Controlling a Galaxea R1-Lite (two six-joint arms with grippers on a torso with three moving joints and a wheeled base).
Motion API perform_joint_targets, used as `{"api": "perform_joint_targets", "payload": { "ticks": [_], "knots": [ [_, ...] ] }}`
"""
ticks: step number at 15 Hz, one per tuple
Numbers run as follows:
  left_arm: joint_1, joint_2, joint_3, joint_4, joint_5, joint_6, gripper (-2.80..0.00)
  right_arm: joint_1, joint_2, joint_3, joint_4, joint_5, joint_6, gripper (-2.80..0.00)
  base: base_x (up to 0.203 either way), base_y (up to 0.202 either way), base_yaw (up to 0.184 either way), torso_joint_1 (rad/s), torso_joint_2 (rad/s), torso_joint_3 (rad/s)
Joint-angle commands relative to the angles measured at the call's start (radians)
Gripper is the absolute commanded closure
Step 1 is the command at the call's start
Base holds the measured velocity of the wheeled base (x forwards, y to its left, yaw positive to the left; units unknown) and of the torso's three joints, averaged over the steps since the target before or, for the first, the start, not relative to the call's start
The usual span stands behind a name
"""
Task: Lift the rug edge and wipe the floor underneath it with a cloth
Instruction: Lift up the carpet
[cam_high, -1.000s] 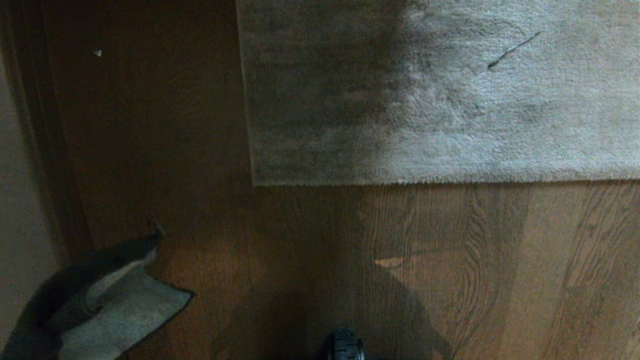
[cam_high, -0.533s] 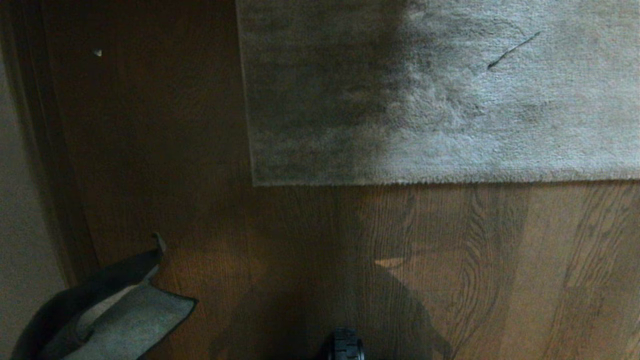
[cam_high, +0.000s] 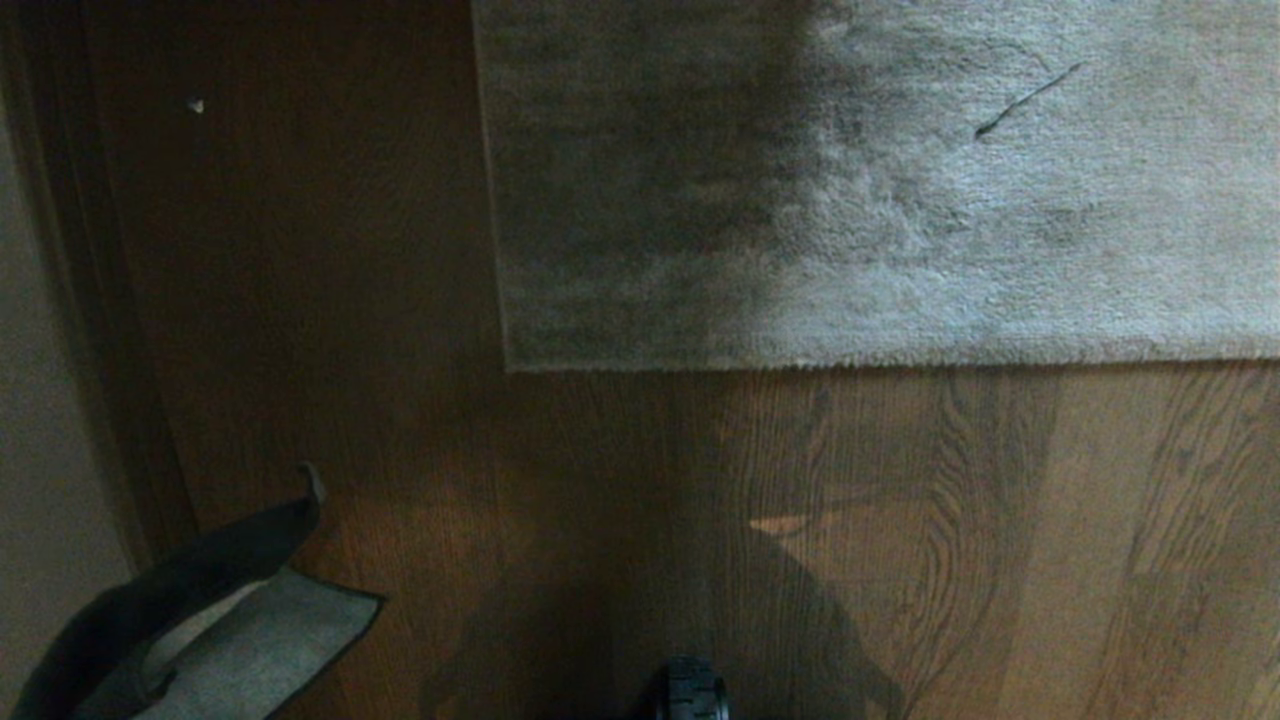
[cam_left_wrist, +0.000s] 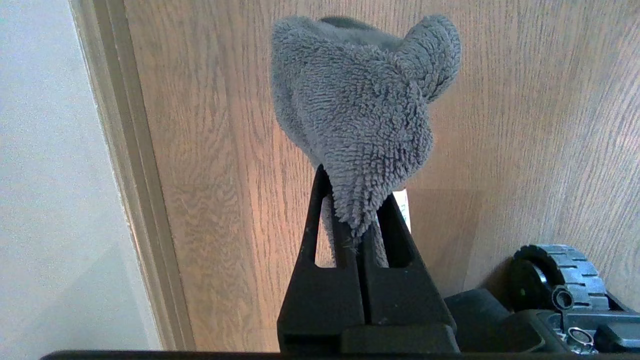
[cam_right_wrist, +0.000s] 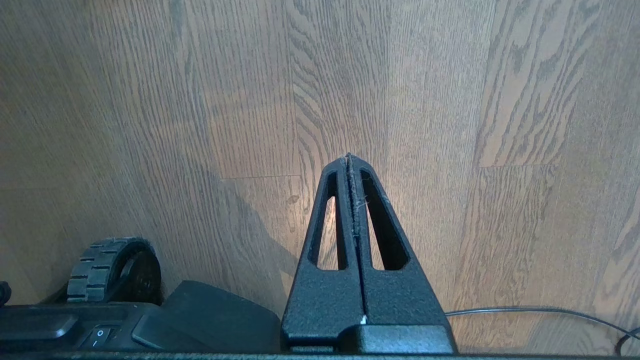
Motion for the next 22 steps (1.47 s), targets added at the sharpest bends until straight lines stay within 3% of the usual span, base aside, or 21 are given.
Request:
{"api": "perform_joint_targets", "payload": {
  "ticks": [1, 22],
  "knots": [
    [0.0, 0.0, 0.0, -0.001, 0.0, 0.0, 0.0, 0.0, 0.0, 0.0, 0.0, 0.0, 0.0, 0.0, 0.0, 0.0, 0.0, 0.0, 0.0, 0.0],
    [0.0, 0.0, 0.0, 0.002, 0.0, -0.001, 0.0, 0.001, 0.0, 0.0, -0.001, 0.0, 0.0, 0.0, 0.0, 0.0, 0.0, 0.0, 0.0, 0.0]
  ]
}}
